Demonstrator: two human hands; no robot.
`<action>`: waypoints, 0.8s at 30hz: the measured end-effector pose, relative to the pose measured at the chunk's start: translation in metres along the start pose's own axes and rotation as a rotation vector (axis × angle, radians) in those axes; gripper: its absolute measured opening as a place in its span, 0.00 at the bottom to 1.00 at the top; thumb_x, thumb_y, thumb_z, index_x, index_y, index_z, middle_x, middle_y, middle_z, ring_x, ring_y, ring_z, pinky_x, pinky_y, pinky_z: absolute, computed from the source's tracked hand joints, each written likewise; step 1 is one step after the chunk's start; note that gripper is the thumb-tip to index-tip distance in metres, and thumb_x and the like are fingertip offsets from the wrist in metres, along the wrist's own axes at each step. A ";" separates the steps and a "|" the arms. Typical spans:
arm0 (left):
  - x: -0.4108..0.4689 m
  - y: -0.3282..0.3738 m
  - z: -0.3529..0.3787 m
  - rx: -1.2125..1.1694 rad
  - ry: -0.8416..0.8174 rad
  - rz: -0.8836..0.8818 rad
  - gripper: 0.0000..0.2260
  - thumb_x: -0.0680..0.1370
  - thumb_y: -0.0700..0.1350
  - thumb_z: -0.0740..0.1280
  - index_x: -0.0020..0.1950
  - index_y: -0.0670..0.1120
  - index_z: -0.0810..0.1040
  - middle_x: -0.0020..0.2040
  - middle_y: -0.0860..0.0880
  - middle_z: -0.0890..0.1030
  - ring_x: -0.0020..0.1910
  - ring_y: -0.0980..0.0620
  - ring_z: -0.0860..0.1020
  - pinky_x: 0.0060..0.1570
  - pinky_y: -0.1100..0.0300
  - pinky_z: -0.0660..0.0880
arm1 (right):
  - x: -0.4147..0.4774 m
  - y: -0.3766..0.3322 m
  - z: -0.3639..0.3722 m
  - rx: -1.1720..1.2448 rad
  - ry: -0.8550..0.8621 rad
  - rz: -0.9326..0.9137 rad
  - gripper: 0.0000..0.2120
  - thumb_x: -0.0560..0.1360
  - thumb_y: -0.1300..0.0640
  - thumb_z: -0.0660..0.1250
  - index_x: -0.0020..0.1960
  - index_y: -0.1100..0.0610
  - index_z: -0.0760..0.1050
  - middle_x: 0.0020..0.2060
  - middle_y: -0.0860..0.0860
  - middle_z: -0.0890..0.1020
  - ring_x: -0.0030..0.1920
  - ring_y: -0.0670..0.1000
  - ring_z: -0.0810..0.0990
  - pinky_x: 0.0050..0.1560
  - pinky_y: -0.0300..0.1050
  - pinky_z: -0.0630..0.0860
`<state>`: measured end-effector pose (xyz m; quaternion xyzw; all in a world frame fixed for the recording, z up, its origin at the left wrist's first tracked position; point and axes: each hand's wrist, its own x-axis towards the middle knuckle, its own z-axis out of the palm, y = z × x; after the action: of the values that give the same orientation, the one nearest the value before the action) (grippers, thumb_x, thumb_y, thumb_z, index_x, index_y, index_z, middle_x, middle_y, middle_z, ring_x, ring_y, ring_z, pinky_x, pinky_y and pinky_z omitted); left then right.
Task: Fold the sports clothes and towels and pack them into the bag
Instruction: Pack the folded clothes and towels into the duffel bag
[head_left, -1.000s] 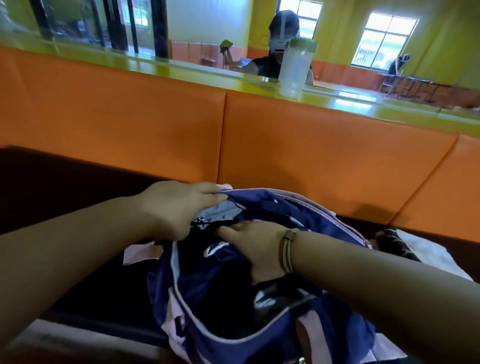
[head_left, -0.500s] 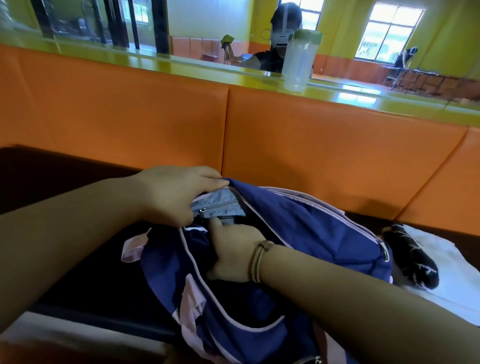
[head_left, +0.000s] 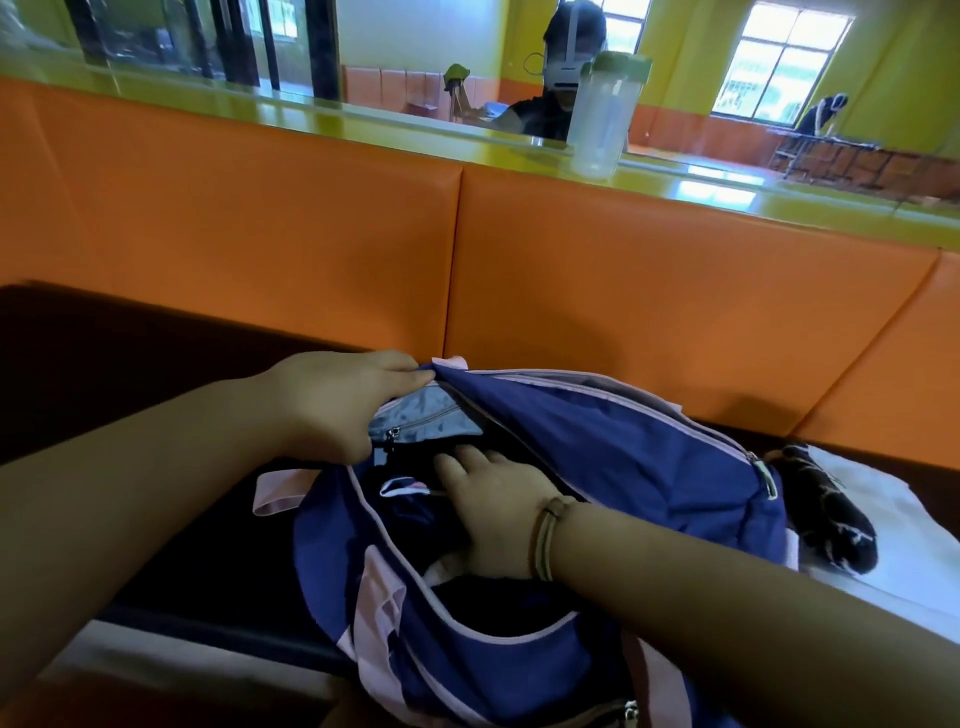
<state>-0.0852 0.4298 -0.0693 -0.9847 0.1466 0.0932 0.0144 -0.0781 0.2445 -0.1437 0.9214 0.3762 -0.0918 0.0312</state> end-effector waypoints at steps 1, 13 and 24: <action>-0.001 0.000 0.000 -0.004 0.000 -0.004 0.38 0.72 0.41 0.65 0.76 0.61 0.51 0.70 0.61 0.61 0.59 0.57 0.70 0.45 0.62 0.73 | -0.004 0.005 -0.004 0.038 -0.014 -0.035 0.47 0.64 0.33 0.70 0.72 0.56 0.56 0.68 0.56 0.64 0.66 0.60 0.66 0.64 0.58 0.70; -0.006 0.004 0.020 -0.084 0.039 -0.060 0.39 0.74 0.39 0.62 0.77 0.60 0.45 0.74 0.63 0.51 0.49 0.59 0.68 0.32 0.68 0.63 | -0.066 0.047 0.000 0.017 -0.038 -0.262 0.24 0.72 0.50 0.70 0.67 0.41 0.70 0.70 0.47 0.64 0.64 0.55 0.71 0.59 0.50 0.74; -0.011 0.010 0.028 -0.099 0.083 -0.017 0.37 0.74 0.41 0.64 0.77 0.59 0.49 0.75 0.61 0.51 0.65 0.55 0.68 0.55 0.59 0.72 | -0.045 0.021 0.008 -0.113 -0.029 -0.292 0.22 0.71 0.53 0.70 0.65 0.47 0.72 0.62 0.56 0.70 0.56 0.58 0.75 0.43 0.50 0.75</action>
<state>-0.1037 0.4255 -0.0945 -0.9884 0.1337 0.0593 -0.0399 -0.0964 0.1974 -0.1427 0.8522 0.5104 -0.0873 0.0745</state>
